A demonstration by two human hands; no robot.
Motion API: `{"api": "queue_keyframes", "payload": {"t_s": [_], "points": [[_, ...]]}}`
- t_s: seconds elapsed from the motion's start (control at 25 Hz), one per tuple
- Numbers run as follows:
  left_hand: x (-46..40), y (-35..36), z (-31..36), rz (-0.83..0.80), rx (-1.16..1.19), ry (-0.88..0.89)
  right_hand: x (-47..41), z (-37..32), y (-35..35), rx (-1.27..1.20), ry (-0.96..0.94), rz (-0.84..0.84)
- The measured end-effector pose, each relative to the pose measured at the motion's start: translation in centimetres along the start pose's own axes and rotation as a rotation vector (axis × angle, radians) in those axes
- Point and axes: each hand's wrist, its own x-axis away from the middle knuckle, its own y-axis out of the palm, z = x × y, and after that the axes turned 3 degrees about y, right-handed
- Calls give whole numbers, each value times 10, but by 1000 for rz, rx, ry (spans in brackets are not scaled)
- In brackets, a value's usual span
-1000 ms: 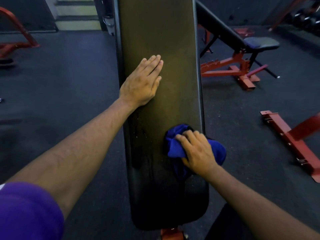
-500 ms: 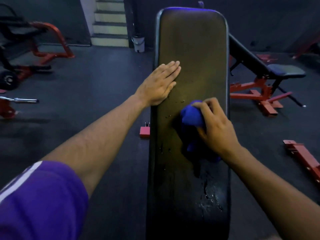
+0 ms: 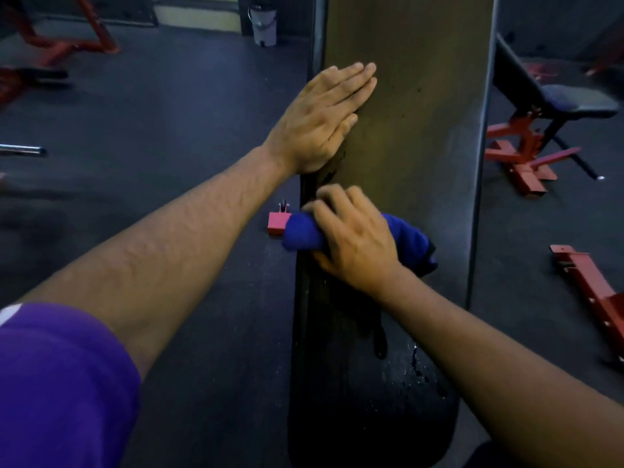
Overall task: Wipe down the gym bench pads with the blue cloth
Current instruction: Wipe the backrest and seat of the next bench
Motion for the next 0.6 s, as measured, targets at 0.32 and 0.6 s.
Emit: {"api": "queue_keyframes", "payload": {"t_s": [0.32, 0.6], "points": [[2, -14, 15, -70, -52, -62, 71, -41, 0, -123, -259, -348], [5, -17, 23, -72, -21, -122, -8, 11, -55, -145, 49, -86]]}}
